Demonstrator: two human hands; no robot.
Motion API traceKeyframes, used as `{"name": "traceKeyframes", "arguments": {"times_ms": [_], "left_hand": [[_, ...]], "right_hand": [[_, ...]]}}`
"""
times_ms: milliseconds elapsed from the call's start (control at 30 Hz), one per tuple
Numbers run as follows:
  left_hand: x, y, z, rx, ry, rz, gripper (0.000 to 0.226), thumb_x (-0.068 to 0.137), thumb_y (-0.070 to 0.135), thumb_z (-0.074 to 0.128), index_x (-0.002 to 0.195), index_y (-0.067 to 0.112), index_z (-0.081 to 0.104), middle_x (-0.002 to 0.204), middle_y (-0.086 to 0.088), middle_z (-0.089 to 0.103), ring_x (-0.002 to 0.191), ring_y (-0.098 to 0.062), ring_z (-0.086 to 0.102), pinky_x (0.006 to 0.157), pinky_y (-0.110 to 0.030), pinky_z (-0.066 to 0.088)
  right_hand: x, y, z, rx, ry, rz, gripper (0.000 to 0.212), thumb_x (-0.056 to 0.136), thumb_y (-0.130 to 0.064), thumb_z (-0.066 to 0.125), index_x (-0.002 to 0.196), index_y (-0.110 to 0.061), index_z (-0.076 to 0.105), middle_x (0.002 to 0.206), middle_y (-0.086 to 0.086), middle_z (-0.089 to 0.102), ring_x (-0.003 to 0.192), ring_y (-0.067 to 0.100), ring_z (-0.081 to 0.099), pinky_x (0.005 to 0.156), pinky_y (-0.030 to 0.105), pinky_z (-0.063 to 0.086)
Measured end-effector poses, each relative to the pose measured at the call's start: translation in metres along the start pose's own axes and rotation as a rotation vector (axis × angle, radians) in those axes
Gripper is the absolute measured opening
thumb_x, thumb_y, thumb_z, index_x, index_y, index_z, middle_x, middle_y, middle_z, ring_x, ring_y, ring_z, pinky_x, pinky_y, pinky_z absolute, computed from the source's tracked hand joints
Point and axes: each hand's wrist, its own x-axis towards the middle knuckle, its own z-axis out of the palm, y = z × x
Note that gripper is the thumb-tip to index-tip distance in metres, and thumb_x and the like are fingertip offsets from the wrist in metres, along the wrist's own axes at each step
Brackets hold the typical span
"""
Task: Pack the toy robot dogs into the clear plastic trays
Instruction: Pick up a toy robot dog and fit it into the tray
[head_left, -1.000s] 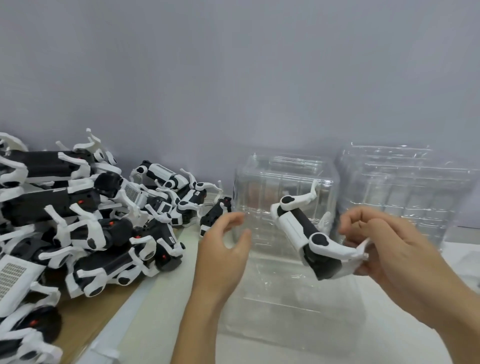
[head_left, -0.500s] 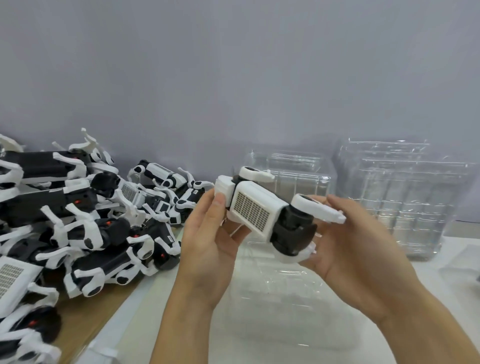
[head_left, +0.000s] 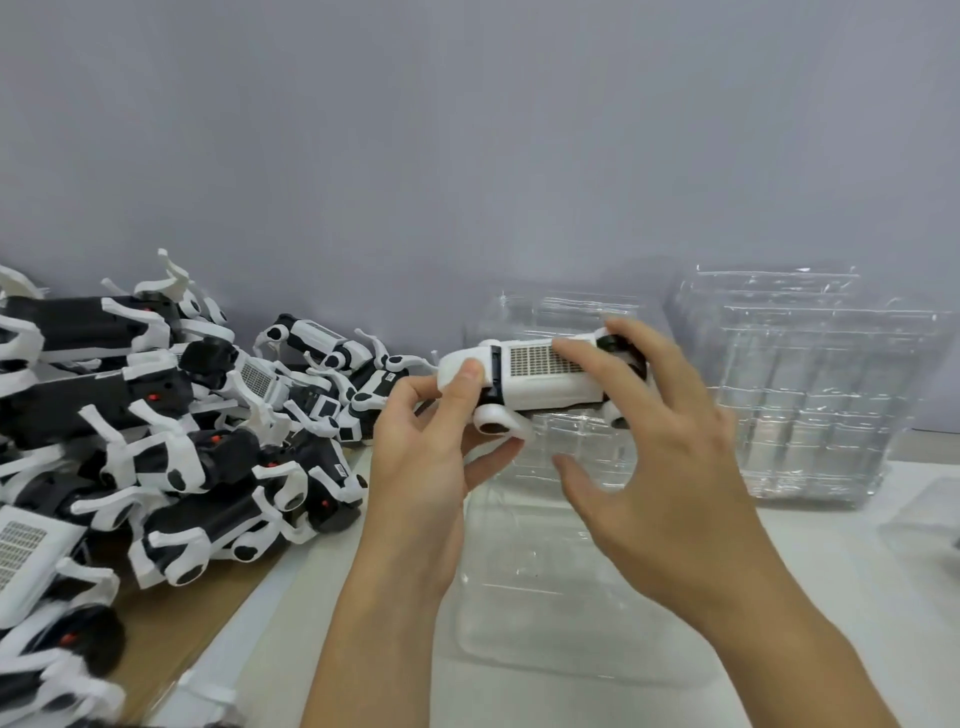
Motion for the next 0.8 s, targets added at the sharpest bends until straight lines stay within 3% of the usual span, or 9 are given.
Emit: {"name": "traceKeyframes", "arguments": {"times_ms": [100, 200, 333, 433, 533, 633, 733, 800], "left_hand": [[-0.004, 0.003, 0.006, 0.04, -0.08, -0.018, 0.042, 0.072, 0.041, 0.073, 0.094, 0.009, 0.055, 0.084, -0.008, 0.072, 0.074, -0.023, 0.073, 0.065, -0.032, 0.059], [-0.007, 0.001, 0.013, 0.085, -0.147, -0.033, 0.049, 0.068, 0.04, 0.076, 0.097, 0.006, 0.058, 0.087, -0.012, 0.073, 0.076, -0.026, 0.074, 0.064, -0.031, 0.059], [-0.008, 0.003, 0.017, 0.075, -0.212, 0.019, 0.036, 0.07, 0.036, 0.077, 0.093, 0.01, 0.067, 0.087, -0.011, 0.075, 0.079, -0.027, 0.075, 0.064, -0.028, 0.059], [-0.003, 0.005, 0.007, 0.03, -0.123, 0.126, 0.016, 0.08, 0.029, 0.073, 0.089, 0.016, 0.071, 0.085, -0.008, 0.075, 0.081, -0.022, 0.074, 0.061, -0.025, 0.057], [0.004, -0.006, -0.011, 0.319, 0.056, 0.165, 0.004, 0.092, 0.016, 0.068, 0.093, 0.019, 0.07, 0.088, 0.001, 0.075, 0.083, -0.009, 0.069, 0.067, -0.023, 0.053], [0.008, -0.023, -0.023, 0.585, 0.109, 0.006, 0.01, 0.093, 0.022, 0.068, 0.101, 0.028, 0.067, 0.104, 0.011, 0.069, 0.097, -0.001, 0.063, 0.076, -0.023, 0.044], [0.008, -0.038, -0.025, 0.661, -0.001, -0.211, 0.035, 0.089, 0.033, 0.071, 0.121, 0.031, 0.058, 0.119, 0.015, 0.058, 0.11, -0.002, 0.055, 0.08, -0.023, 0.041], [0.006, -0.045, -0.025, 0.741, -0.084, -0.267, 0.048, 0.088, 0.03, 0.073, 0.13, 0.037, 0.051, 0.126, 0.017, 0.051, 0.116, -0.006, 0.051, 0.087, -0.026, 0.038]], "right_hand": [[0.001, 0.008, 0.005, -0.091, 0.115, 0.043, 0.074, 0.071, -0.024, 0.086, 0.133, -0.043, 0.049, 0.137, -0.01, 0.043, 0.112, 0.017, 0.054, 0.093, 0.039, 0.033], [0.001, 0.017, 0.004, -0.088, 0.196, 0.043, 0.062, 0.076, -0.019, 0.082, 0.132, -0.033, 0.057, 0.123, -0.006, 0.05, 0.106, 0.019, 0.054, 0.084, 0.04, 0.049], [0.001, 0.034, -0.004, -0.065, 0.178, 0.1, 0.048, 0.084, -0.037, 0.063, 0.131, -0.03, 0.057, 0.111, -0.013, 0.051, 0.084, 0.0, 0.045, 0.07, 0.026, 0.042], [0.001, 0.047, -0.016, 0.011, 0.222, 0.178, 0.035, 0.086, -0.04, 0.059, 0.119, -0.03, 0.057, 0.091, -0.016, 0.054, 0.074, 0.0, 0.048, 0.061, 0.011, 0.034], [-0.001, 0.055, -0.028, 0.185, 0.304, 0.269, 0.024, 0.09, -0.033, 0.067, 0.105, -0.036, 0.048, 0.078, -0.017, 0.058, 0.069, -0.012, 0.058, 0.055, 0.004, 0.039], [0.0, 0.059, -0.035, 0.406, 0.277, 0.422, 0.02, 0.086, -0.053, 0.061, 0.096, -0.043, 0.047, 0.077, -0.008, 0.069, 0.068, 0.0, 0.066, 0.056, 0.013, 0.044], [0.0, 0.062, -0.04, 0.519, 0.19, 0.475, 0.013, 0.09, -0.045, 0.061, 0.099, -0.039, 0.054, 0.083, -0.011, 0.072, 0.071, 0.002, 0.07, 0.059, 0.014, 0.047], [0.0, 0.061, -0.042, 0.579, 0.145, 0.48, 0.018, 0.089, -0.043, 0.062, 0.105, -0.035, 0.058, 0.086, -0.009, 0.074, 0.077, 0.005, 0.072, 0.065, 0.018, 0.05]]}}
